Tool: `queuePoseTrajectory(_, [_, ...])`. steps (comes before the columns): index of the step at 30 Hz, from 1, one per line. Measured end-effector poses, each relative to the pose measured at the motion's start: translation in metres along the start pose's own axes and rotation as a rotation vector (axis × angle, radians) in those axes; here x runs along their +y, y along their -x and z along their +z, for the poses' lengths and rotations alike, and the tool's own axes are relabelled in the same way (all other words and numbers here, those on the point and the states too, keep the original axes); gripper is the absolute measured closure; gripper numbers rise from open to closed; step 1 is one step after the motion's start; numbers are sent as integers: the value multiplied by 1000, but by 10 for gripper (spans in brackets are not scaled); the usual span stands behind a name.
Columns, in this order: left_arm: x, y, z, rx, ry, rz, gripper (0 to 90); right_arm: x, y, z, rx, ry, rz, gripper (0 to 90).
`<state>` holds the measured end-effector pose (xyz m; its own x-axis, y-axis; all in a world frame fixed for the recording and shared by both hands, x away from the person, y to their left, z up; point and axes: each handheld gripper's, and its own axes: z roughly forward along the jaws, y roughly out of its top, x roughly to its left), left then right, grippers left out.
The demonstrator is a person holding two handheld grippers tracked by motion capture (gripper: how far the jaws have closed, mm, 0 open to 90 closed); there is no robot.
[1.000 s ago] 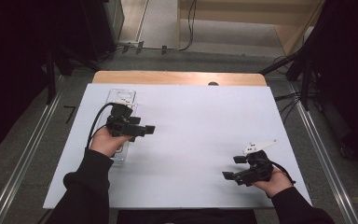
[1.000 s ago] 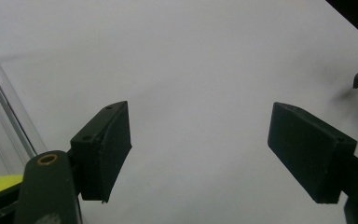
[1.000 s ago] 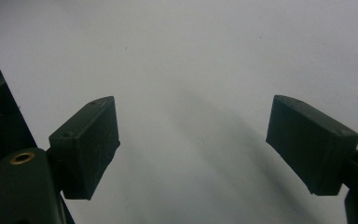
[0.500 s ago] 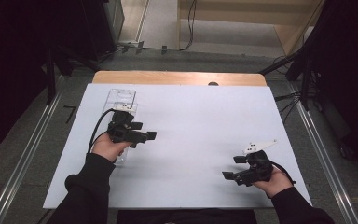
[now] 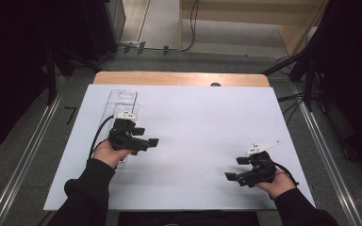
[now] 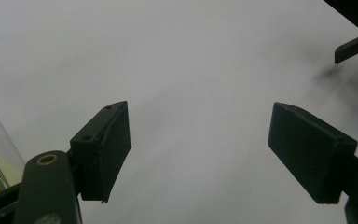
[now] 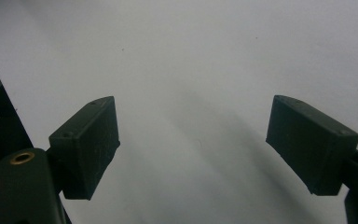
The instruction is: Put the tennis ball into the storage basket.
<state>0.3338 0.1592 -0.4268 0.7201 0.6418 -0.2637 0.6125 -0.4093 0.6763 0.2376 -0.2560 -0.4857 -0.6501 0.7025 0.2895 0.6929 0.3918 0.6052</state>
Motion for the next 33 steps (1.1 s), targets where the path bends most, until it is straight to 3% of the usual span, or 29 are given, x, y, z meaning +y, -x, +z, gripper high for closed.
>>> queuePoseTrajectory(14, [-14,9,-1,-19,-9,34,214,0,2,0,-5,-1,7,149])
queuePoseTrajectory(17, [-18,11,-1,-9,-17,62,214,0,2,0,-4,1,7,149])
queuePoseTrajectory(26, [-27,14,-1,-24,-9,80,214,0,2,0,-6,2,7,149])
queuePoseTrajectory(30, [-30,14,0,-25,-4,62,214,0,2,0,-8,0,8,149])
queuePoseTrajectory(33, [-32,16,0,-21,-18,80,214,0,2,0,-9,1,9,149])
